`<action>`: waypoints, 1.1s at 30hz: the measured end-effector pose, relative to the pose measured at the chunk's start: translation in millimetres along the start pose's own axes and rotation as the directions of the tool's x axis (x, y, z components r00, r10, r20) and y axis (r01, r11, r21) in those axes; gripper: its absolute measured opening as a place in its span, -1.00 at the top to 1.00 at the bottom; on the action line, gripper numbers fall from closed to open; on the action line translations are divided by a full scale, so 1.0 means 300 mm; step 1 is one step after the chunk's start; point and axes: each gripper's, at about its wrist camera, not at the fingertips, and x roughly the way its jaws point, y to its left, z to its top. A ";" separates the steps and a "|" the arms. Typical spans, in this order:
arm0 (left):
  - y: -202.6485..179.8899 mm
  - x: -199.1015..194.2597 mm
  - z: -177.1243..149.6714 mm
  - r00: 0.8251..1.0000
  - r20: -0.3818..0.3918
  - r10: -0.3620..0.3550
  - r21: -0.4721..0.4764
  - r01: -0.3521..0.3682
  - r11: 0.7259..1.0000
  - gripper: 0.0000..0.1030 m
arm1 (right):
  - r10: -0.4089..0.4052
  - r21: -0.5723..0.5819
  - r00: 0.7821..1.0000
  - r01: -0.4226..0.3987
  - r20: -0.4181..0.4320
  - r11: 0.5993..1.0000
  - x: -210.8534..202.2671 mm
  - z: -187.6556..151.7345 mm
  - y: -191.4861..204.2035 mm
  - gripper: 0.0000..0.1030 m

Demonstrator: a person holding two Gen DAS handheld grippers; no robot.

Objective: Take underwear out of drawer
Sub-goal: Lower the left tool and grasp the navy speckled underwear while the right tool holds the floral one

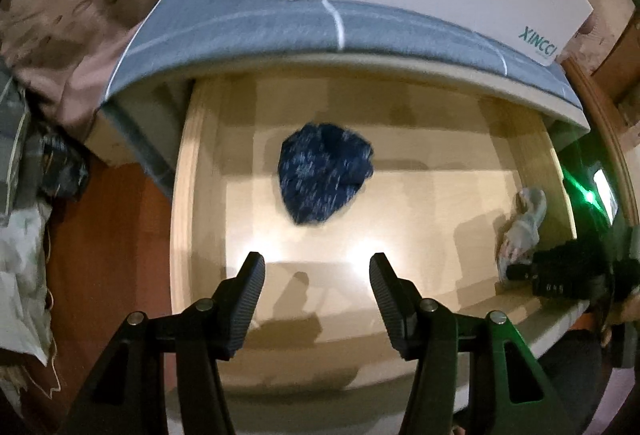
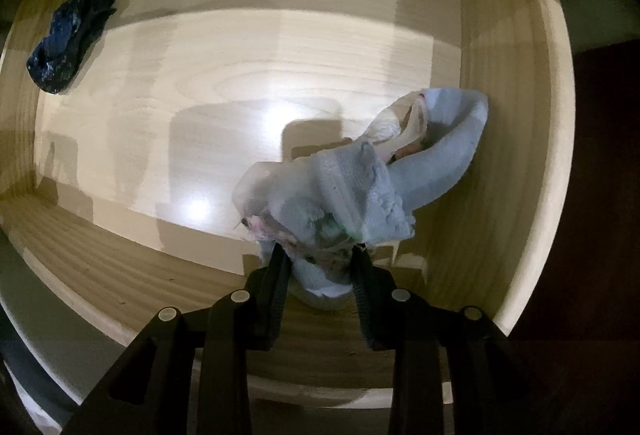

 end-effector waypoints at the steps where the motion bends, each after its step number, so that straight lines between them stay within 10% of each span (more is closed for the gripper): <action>1: -0.004 0.007 0.019 1.000 0.003 0.011 0.006 -0.011 1.000 -0.08 | 0.000 0.002 1.000 0.000 0.004 1.000 -0.002 -0.017 -0.003 0.43; 29: -0.088 0.301 0.240 0.981 -0.156 0.120 0.118 -0.102 0.988 -0.08 | 0.019 0.032 0.999 -0.020 0.045 0.999 -0.042 -0.102 -0.027 0.40; 33: -0.075 0.329 0.238 0.976 -0.179 0.123 0.117 -0.103 0.988 0.32 | 0.026 0.031 0.999 -0.028 0.046 0.999 -0.024 -0.107 -0.026 0.39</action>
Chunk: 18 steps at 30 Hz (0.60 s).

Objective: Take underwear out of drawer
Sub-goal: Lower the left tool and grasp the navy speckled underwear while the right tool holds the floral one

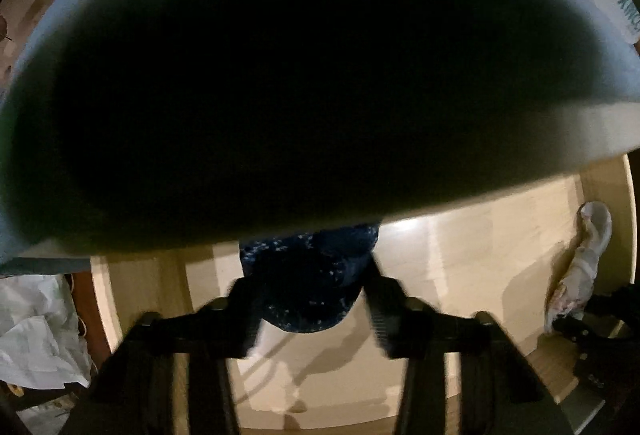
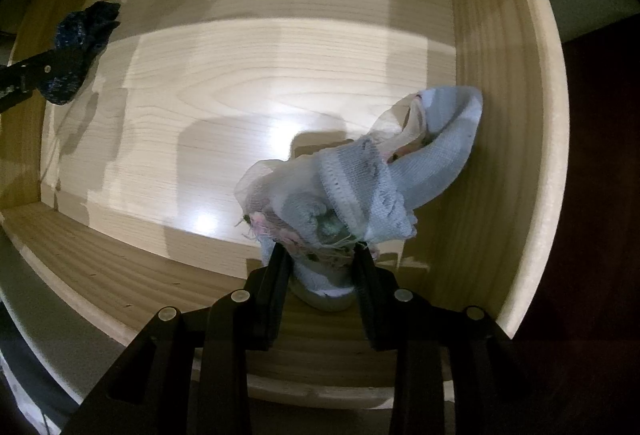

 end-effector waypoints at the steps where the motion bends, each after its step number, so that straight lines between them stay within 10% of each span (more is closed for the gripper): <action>1: 0.003 0.008 0.003 1.000 -0.010 -0.007 -0.005 0.007 1.000 0.36 | 0.001 0.000 1.000 -0.001 0.000 1.000 0.008 -0.001 0.001 0.39; 6: 0.018 0.024 0.003 0.998 -0.051 -0.031 -0.020 0.030 0.999 0.70 | 0.002 0.000 1.000 -0.002 0.000 1.000 0.012 -0.001 0.003 0.39; 18: 0.071 0.044 -0.035 0.985 -0.158 -0.075 -0.106 0.059 0.993 0.74 | 0.002 0.000 1.000 -0.002 0.000 1.000 0.020 0.002 0.007 0.38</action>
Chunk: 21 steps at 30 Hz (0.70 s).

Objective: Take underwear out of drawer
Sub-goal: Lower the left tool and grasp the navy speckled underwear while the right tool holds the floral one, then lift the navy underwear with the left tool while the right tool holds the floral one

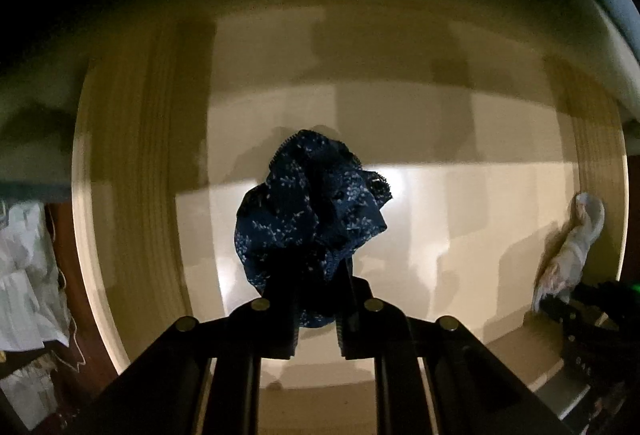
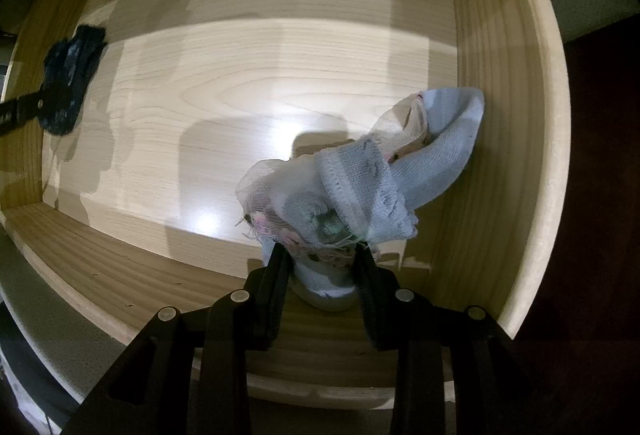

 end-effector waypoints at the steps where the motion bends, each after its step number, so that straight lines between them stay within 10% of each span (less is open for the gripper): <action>1: 0.001 0.005 -0.013 1.000 -0.017 -0.007 -0.004 0.007 1.000 0.74 | 0.000 0.000 1.000 0.000 0.000 1.000 0.000 0.000 0.000 0.38; 16: 0.035 0.056 -0.177 0.984 -0.168 -0.061 -0.038 0.056 0.998 0.74 | 0.003 0.000 1.000 -0.003 -0.009 1.000 0.013 -0.001 0.005 0.34; 21: 0.084 0.081 -0.202 0.978 -0.185 -0.099 -0.069 0.087 0.994 0.74 | 0.052 -0.001 0.998 -0.052 -0.033 0.999 0.010 0.006 0.017 0.05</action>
